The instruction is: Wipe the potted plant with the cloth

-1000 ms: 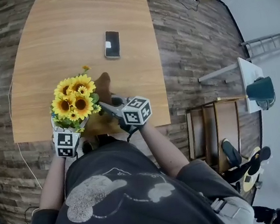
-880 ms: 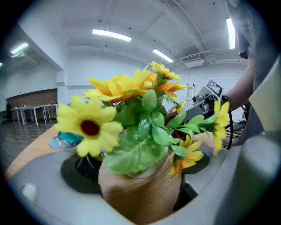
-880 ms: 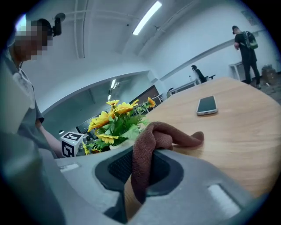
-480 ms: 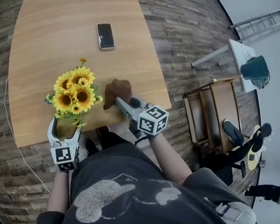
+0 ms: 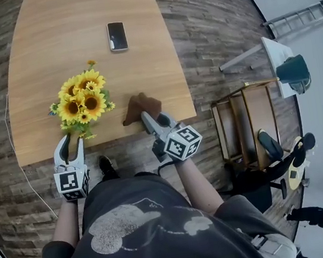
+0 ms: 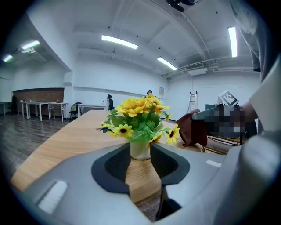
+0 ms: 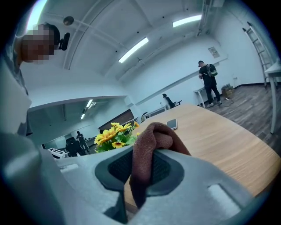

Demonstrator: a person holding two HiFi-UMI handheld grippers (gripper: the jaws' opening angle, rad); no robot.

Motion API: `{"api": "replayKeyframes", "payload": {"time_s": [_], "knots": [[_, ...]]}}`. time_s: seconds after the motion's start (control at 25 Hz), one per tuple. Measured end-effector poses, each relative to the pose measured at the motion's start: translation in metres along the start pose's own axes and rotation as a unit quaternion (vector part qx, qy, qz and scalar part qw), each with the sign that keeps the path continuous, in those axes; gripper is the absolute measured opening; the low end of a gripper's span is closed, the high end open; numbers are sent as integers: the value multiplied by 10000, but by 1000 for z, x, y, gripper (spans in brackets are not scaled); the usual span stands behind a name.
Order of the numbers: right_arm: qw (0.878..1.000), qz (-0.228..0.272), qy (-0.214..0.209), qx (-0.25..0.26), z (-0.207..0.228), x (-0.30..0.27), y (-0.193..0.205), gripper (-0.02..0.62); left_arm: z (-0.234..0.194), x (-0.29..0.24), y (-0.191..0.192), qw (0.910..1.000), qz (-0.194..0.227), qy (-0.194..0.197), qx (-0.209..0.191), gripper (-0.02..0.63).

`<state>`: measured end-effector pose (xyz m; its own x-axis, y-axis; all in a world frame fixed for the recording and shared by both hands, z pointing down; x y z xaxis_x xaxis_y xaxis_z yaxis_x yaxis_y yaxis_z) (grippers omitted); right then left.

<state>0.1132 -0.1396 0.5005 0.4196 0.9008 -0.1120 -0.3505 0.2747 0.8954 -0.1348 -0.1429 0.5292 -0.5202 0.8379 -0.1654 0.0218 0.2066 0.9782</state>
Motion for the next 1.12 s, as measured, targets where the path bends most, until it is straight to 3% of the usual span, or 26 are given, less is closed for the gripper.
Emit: {"api": "replayKeyframes", "payload": {"time_s": [0.24,0.4,0.52,0.96,1.12], "knots": [[9988,226,-406,158,-22,25,-17,54,25,20,-6,9992,76,-373,-109,18],[9967,256,-663,386,-40,62,-19,54,30,40,-17,9957,308,-870,-17,18],[9951,306,-833,445,-49,92,-17,54,42,58,-24,9934,490,-1032,123,18],[9883,337,-1378,569,-89,187,0,54,129,135,-54,9912,1051,-782,-190,18],[9855,358,-1543,605,-104,224,9,54,160,164,-58,9899,1170,-794,-88,18]]}}
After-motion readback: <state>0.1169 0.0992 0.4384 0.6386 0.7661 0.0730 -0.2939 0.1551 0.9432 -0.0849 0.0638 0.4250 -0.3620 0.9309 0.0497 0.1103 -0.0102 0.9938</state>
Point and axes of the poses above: the fingertips, and each gripper's own axes: x backward along the fingers, z to its right, y out of its underside, the point moved 1 cm from there along x, backward along the fingers, and after that the axes turned 10 degrees about z, right-handed, at the moved point
